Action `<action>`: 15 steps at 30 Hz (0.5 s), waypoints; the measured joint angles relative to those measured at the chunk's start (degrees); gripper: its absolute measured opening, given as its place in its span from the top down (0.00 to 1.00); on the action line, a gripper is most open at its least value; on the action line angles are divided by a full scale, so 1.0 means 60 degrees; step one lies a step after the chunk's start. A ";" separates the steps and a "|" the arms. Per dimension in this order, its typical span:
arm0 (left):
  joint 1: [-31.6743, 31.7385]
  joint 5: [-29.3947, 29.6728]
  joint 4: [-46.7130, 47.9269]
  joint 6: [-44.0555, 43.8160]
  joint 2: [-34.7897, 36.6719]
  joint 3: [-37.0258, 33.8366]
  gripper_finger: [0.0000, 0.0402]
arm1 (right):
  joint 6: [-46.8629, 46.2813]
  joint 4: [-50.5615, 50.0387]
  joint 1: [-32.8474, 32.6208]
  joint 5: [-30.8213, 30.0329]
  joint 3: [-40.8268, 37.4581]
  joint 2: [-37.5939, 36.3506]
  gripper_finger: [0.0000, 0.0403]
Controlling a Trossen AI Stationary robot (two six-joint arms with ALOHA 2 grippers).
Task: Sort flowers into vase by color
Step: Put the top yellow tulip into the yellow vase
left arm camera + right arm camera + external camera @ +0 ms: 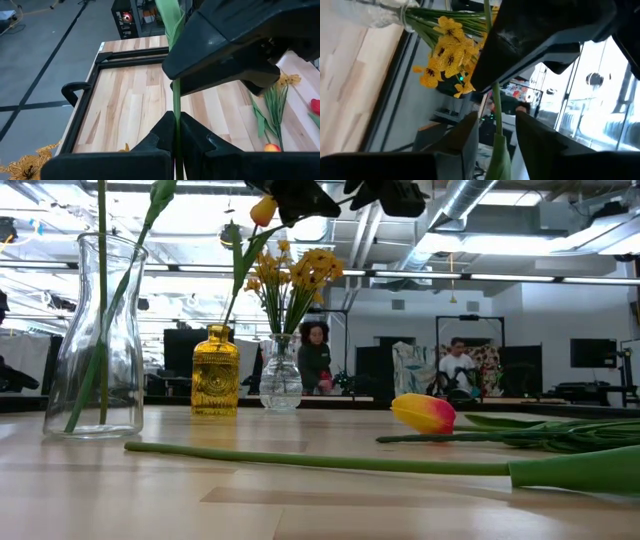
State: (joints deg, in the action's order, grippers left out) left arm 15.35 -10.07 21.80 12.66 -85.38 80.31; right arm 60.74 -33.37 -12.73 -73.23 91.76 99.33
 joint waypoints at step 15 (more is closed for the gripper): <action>0.0003 0.0352 0.0328 -0.0225 0.0004 0.1328 1.00 | -0.3069 -0.1273 -0.0402 0.0444 0.0000 -0.1458 0.61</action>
State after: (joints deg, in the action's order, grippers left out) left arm 15.37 -7.96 23.77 11.31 -85.36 88.28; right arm 42.32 -41.01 -15.14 -70.57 91.77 90.58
